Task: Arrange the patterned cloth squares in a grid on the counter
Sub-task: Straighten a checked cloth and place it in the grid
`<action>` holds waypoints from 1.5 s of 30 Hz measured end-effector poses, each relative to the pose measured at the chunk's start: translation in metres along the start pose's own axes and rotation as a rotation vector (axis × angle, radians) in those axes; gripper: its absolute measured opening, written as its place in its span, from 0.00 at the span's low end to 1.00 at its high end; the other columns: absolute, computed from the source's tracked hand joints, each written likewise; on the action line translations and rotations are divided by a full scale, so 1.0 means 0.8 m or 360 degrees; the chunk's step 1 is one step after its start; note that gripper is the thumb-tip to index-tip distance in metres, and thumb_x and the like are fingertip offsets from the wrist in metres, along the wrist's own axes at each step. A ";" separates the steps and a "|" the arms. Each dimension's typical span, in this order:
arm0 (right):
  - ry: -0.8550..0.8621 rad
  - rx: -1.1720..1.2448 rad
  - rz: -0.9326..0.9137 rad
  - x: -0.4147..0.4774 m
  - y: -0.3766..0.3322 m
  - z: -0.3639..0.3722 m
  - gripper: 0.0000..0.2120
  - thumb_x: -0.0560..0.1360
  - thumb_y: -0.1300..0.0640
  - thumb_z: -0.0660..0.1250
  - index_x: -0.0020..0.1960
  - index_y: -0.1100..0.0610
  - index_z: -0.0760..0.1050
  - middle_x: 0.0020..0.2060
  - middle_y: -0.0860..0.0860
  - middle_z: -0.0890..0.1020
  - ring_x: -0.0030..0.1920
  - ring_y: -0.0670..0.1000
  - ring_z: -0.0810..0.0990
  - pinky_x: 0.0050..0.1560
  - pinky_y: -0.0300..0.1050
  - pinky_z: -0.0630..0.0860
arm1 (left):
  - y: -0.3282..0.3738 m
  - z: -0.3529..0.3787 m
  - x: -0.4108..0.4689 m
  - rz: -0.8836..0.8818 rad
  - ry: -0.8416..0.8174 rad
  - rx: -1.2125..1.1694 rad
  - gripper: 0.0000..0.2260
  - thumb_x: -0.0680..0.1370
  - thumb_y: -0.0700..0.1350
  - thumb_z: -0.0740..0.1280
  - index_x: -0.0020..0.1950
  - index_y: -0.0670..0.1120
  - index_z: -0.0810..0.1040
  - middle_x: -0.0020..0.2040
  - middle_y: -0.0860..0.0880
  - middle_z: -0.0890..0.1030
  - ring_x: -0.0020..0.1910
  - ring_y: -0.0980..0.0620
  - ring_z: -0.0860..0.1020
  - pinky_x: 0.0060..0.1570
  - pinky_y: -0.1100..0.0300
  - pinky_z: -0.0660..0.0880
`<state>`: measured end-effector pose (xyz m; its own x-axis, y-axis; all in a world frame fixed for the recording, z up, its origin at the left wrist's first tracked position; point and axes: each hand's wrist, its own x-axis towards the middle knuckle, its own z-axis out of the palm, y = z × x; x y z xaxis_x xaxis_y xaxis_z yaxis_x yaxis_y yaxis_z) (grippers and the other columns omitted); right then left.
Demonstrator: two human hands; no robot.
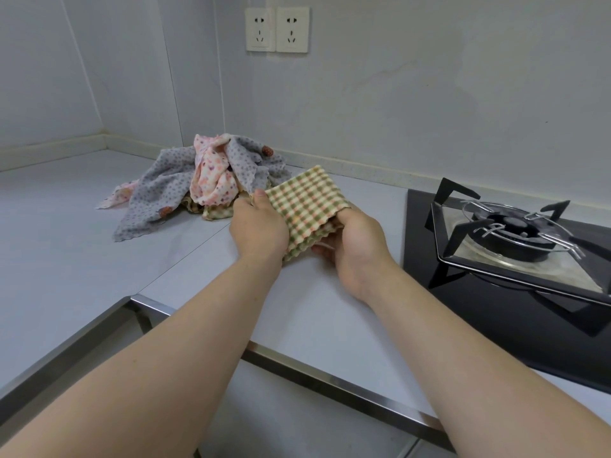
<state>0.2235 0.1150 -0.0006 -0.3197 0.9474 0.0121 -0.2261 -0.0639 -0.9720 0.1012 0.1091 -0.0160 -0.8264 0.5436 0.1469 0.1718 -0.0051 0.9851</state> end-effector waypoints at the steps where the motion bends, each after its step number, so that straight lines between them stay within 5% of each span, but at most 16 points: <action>1: 0.0009 -0.0068 -0.0064 -0.001 0.000 0.001 0.16 0.81 0.61 0.55 0.52 0.50 0.80 0.48 0.51 0.87 0.52 0.56 0.84 0.53 0.56 0.79 | 0.001 -0.001 -0.001 0.0001 0.0000 0.0000 0.14 0.87 0.53 0.53 0.53 0.43 0.70 0.40 0.53 0.72 0.37 0.58 0.69 0.42 0.57 0.64; 3: 0.0060 -0.0421 -0.0283 -0.003 -0.001 0.001 0.15 0.81 0.62 0.55 0.58 0.50 0.77 0.50 0.49 0.85 0.52 0.52 0.84 0.55 0.52 0.82 | 0.002 -0.001 -0.004 0.0009 0.0004 0.0000 0.14 0.87 0.52 0.53 0.52 0.43 0.70 0.40 0.53 0.71 0.36 0.58 0.68 0.41 0.57 0.63; 6: 0.0101 -0.0975 -0.0555 -0.007 -0.001 -0.001 0.14 0.80 0.62 0.60 0.63 0.50 0.72 0.45 0.43 0.81 0.39 0.39 0.79 0.35 0.30 0.74 | 0.002 -0.001 -0.005 0.0072 -0.0006 -0.0007 0.15 0.87 0.53 0.54 0.52 0.42 0.70 0.41 0.52 0.73 0.37 0.58 0.69 0.34 0.56 0.63; 13: 0.0297 -0.0842 -0.0533 -0.011 -0.008 -0.006 0.09 0.81 0.61 0.62 0.59 0.52 0.73 0.38 0.43 0.79 0.30 0.32 0.76 0.27 0.31 0.71 | 0.003 -0.002 -0.010 0.0173 -0.0074 0.0059 0.15 0.86 0.53 0.54 0.54 0.42 0.71 0.41 0.52 0.74 0.38 0.59 0.70 0.31 0.63 0.62; 15: 0.0326 -0.0805 -0.0520 -0.011 -0.008 -0.006 0.09 0.81 0.61 0.60 0.58 0.52 0.74 0.38 0.44 0.79 0.30 0.31 0.76 0.27 0.30 0.70 | 0.004 -0.001 -0.013 0.0240 -0.0098 0.0097 0.15 0.86 0.53 0.54 0.52 0.43 0.71 0.40 0.52 0.74 0.37 0.59 0.70 0.31 0.59 0.60; 22: 0.0344 -0.0894 -0.0520 -0.009 -0.004 -0.002 0.11 0.78 0.67 0.56 0.48 0.58 0.76 0.37 0.49 0.80 0.34 0.46 0.73 0.26 0.33 0.66 | 0.004 -0.003 -0.011 0.0158 -0.0076 0.0058 0.15 0.87 0.53 0.53 0.53 0.43 0.70 0.41 0.52 0.73 0.37 0.58 0.70 0.31 0.64 0.63; 29: 0.0254 -0.0742 -0.0268 -0.002 -0.003 -0.007 0.14 0.79 0.67 0.56 0.48 0.61 0.80 0.42 0.56 0.86 0.37 0.57 0.86 0.36 0.51 0.84 | 0.003 -0.005 -0.003 0.0021 0.0011 -0.0037 0.12 0.87 0.52 0.54 0.47 0.50 0.68 0.40 0.55 0.70 0.37 0.58 0.68 0.32 0.66 0.62; 33: 0.0084 -0.0630 -0.0130 0.002 -0.006 -0.010 0.15 0.80 0.67 0.55 0.49 0.59 0.81 0.39 0.55 0.87 0.37 0.55 0.87 0.43 0.52 0.84 | 0.000 -0.006 0.003 -0.0033 0.0052 -0.0062 0.15 0.86 0.53 0.54 0.52 0.43 0.71 0.41 0.52 0.73 0.37 0.56 0.70 0.35 0.55 0.64; 40: -0.0174 -0.0388 0.0151 0.010 -0.007 -0.025 0.10 0.84 0.62 0.60 0.54 0.60 0.80 0.43 0.57 0.88 0.43 0.55 0.88 0.48 0.49 0.84 | 0.000 -0.007 0.007 -0.0162 0.0036 -0.0126 0.16 0.86 0.54 0.53 0.54 0.43 0.72 0.42 0.51 0.73 0.37 0.56 0.71 0.31 0.60 0.63; 45: -0.0414 -0.0287 0.0214 0.007 -0.013 -0.034 0.14 0.83 0.67 0.56 0.61 0.61 0.79 0.51 0.59 0.86 0.50 0.57 0.86 0.60 0.55 0.80 | -0.005 -0.009 0.015 -0.0230 0.0037 -0.0245 0.18 0.86 0.55 0.54 0.57 0.42 0.74 0.46 0.48 0.77 0.42 0.50 0.75 0.38 0.55 0.69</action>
<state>0.2492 0.1292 0.0029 -0.5648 0.8212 -0.0818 -0.0074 -0.1042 -0.9945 0.0871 0.1096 -0.0175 -0.8490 0.5284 0.0034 -0.0320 -0.0578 0.9978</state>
